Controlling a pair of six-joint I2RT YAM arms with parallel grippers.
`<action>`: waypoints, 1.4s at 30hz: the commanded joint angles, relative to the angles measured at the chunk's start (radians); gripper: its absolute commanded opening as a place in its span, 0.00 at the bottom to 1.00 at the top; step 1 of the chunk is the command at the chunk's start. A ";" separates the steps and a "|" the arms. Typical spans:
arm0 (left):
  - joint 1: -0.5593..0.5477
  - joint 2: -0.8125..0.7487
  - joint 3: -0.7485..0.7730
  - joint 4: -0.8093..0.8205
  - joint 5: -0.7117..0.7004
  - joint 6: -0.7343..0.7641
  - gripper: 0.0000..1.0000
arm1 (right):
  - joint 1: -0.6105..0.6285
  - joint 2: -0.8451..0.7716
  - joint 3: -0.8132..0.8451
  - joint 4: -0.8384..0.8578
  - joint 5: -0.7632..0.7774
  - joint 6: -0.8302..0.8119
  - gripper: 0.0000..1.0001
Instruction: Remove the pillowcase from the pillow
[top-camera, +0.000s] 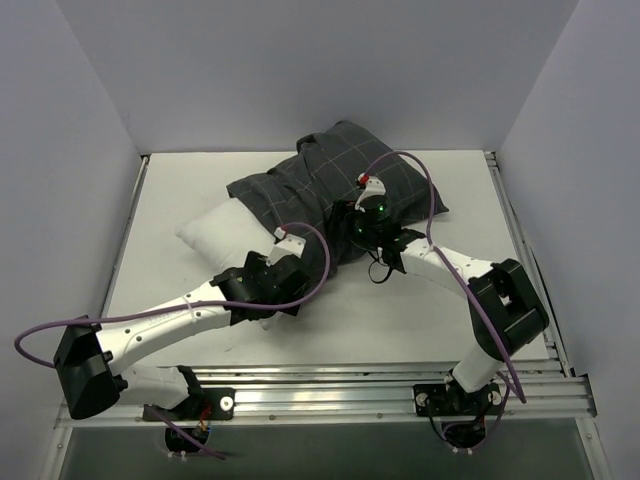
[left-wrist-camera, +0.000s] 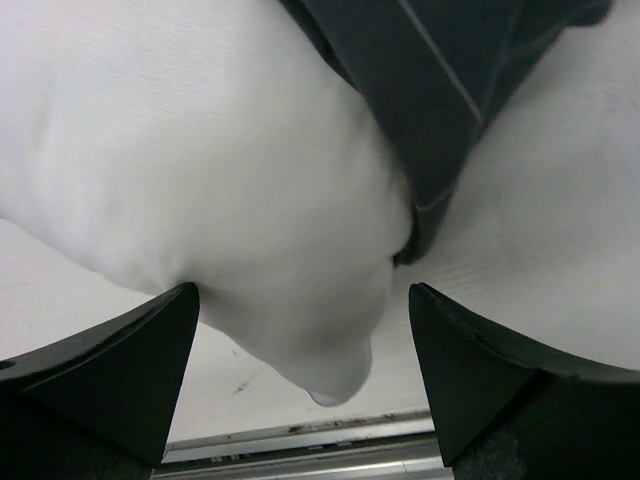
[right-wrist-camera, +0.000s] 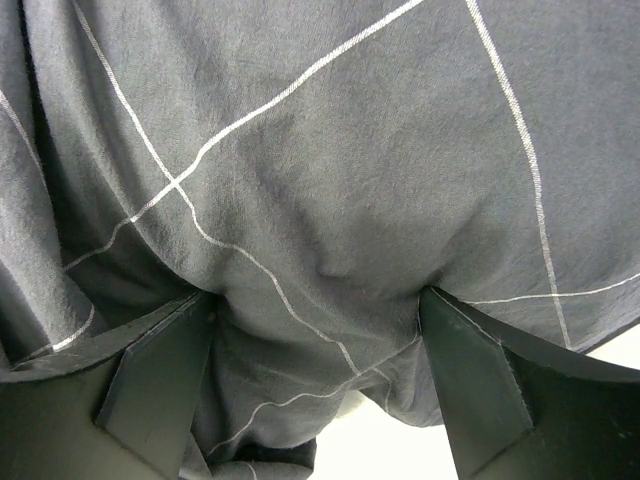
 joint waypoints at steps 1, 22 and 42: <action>-0.002 0.020 0.057 -0.019 -0.204 -0.026 0.95 | -0.008 -0.015 0.014 0.000 0.000 -0.023 0.77; 0.136 0.130 0.042 0.161 0.108 0.043 0.02 | -0.030 -0.254 -0.247 0.071 -0.260 0.018 0.81; 0.208 0.054 0.380 -0.003 0.274 0.091 0.02 | 0.059 -0.227 -0.186 0.022 -0.194 -0.186 0.11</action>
